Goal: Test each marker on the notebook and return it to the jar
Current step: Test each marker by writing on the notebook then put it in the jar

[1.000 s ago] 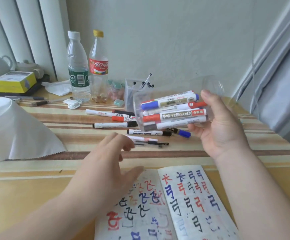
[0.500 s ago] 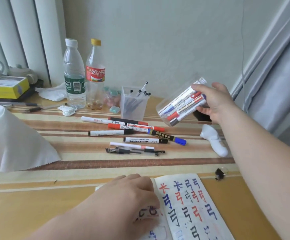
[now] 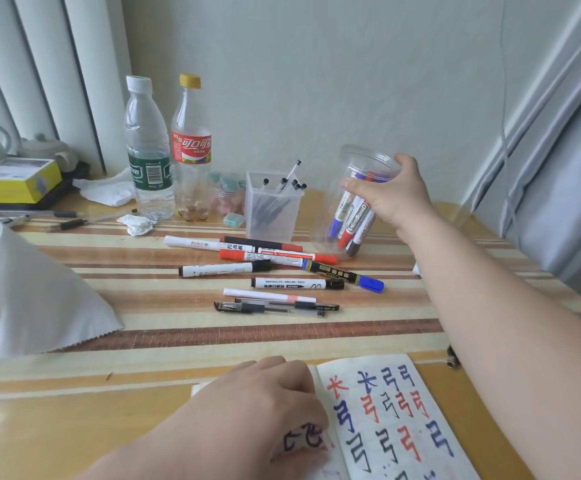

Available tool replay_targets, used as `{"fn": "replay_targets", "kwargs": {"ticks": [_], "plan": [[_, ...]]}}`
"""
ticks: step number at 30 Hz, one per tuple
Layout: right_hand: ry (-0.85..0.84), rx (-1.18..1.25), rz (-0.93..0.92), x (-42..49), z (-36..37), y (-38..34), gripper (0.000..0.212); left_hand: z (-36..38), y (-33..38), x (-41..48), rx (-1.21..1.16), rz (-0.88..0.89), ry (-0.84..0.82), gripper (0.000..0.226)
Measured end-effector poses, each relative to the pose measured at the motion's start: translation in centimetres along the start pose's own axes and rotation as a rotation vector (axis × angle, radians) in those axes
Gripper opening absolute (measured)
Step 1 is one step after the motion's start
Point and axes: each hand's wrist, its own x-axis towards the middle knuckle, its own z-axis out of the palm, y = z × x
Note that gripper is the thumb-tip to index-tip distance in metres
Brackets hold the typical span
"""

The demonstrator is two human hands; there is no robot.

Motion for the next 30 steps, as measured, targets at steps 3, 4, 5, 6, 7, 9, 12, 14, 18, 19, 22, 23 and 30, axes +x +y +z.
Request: {"fn": "replay_targets", "kwargs": {"ticks": [3, 4, 5, 6, 7, 9, 12, 14, 18, 19, 22, 23, 30], "plan": [[0.002, -0.018, -0.014, -0.2, 1.0, -0.1, 0.127, 0.0, -0.1, 0.1, 0.01, -0.003, -0.002, 0.04], [0.012, -0.009, -0.011, -0.2, 1.2, -0.1, 0.125, -0.1, 0.0, 0.1, 0.007, -0.012, -0.014, 0.04], [0.023, 0.004, -0.01, -0.3, 1.4, -0.1, 0.123, -0.2, 0.0, 0.1, 0.008, -0.014, -0.022, 0.04], [0.033, 0.016, -0.009, -0.4, 1.5, -0.1, 0.121, -0.2, 0.1, 0.1, 0.01, -0.02, -0.027, 0.04], [0.035, 0.026, -0.008, -0.6, 1.5, 0.0, 0.12, -0.3, 0.1, 0.1, 0.014, -0.022, -0.03, 0.04], [0.006, 0.025, 0.003, -1.1, 1.5, 0.2, 0.122, -0.3, 0.1, 0.2, 0.015, -0.023, -0.036, 0.039], [0.002, -0.017, 0.031, -2.7, 1.2, 0.9, 0.131, -0.3, 0.2, 0.0, 0.018, -0.024, -0.021, 0.039], [0.099, -0.072, 0.044, -4.3, 0.7, 1.4, 0.125, -0.4, 0.4, -0.1, 0.014, -0.031, -0.009, 0.038], [0.047, -0.309, -0.033, -7.6, -0.4, 2.4, 0.036, -0.8, 0.4, -0.2, 0.008, -0.06, 0.035, 0.031], [-0.085, -0.472, -0.051, -8.2, -0.5, 2.6, 0.023, -0.9, 0.4, -0.2, -0.001, -0.072, 0.061, 0.029], [-0.436, -0.848, -0.065, -9.2, -0.2, 3.2, 0.044, -0.9, 0.4, -0.3, -0.041, -0.136, 0.139, 0.022], [-0.47, -0.871, -0.061, -9.5, 0.1, 3.1, 0.05, -0.9, 0.4, -0.2, -0.059, -0.162, 0.16, 0.019], [-0.293, -0.867, -0.102, -10.5, -1.9, 2.1, 0.015, -1.2, -0.3, -0.7, -0.361, -0.42, 0.395, 0.016]]}}
